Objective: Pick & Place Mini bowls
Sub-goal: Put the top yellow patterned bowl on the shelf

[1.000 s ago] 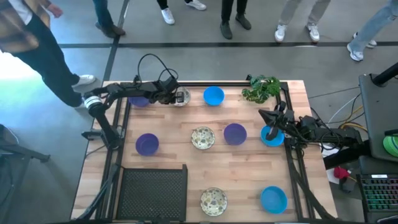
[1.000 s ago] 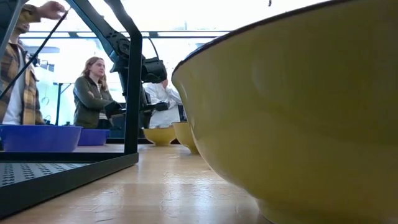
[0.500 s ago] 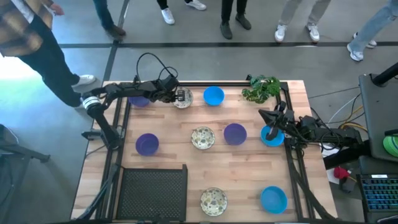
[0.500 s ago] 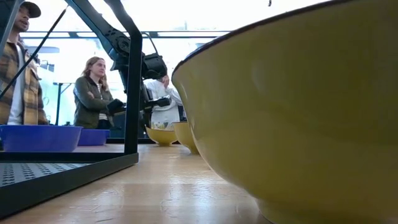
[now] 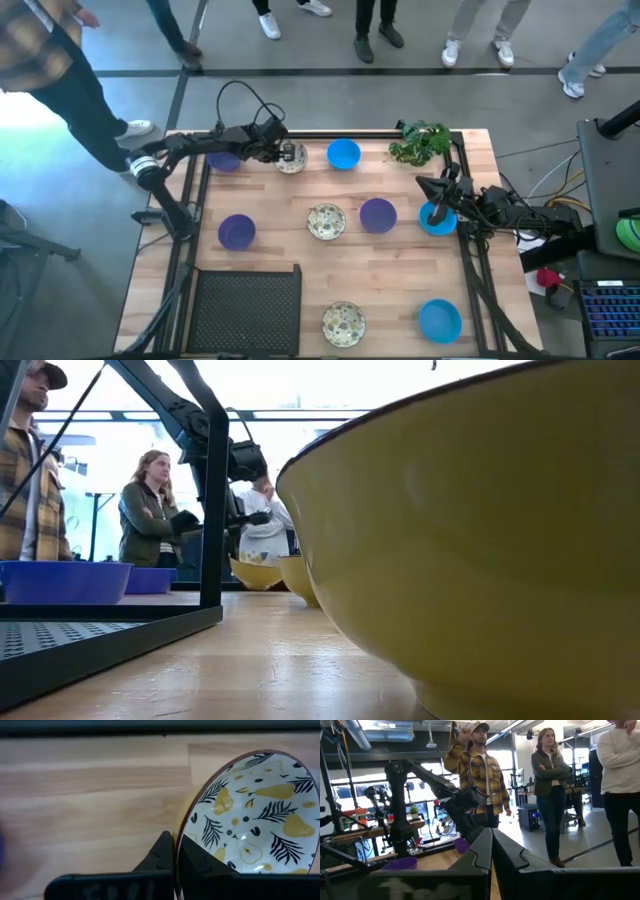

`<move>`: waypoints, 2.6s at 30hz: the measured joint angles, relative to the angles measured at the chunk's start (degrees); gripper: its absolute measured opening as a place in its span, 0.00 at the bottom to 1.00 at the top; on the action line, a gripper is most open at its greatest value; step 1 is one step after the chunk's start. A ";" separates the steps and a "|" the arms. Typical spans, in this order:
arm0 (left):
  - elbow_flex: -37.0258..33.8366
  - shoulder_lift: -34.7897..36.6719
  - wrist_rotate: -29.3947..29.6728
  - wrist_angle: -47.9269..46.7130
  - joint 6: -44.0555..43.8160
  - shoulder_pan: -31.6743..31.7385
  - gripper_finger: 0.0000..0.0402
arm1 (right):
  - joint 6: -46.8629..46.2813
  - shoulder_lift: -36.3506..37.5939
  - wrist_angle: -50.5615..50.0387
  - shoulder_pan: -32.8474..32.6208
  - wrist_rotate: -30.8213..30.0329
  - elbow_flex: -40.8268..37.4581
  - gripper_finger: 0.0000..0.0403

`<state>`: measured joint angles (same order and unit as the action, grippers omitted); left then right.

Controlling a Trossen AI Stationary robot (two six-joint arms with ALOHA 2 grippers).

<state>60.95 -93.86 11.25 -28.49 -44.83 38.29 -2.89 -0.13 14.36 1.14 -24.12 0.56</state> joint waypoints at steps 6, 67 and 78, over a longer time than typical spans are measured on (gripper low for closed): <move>0.37 2.59 -0.18 -1.36 1.50 0.12 0.00 | 0.06 0.01 -0.16 -0.01 0.02 0.00 0.02; 0.52 41.32 -28.20 -51.10 44.97 -7.10 0.00 | 4.07 0.00 -0.39 0.01 0.04 -0.02 0.02; -0.33 42.57 -27.69 -49.59 33.48 -26.30 0.00 | 3.95 0.01 -0.36 0.00 0.04 -0.01 0.02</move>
<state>60.62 -51.29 -16.44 -78.07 -11.35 12.00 1.06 -0.12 14.00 1.13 -24.08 0.54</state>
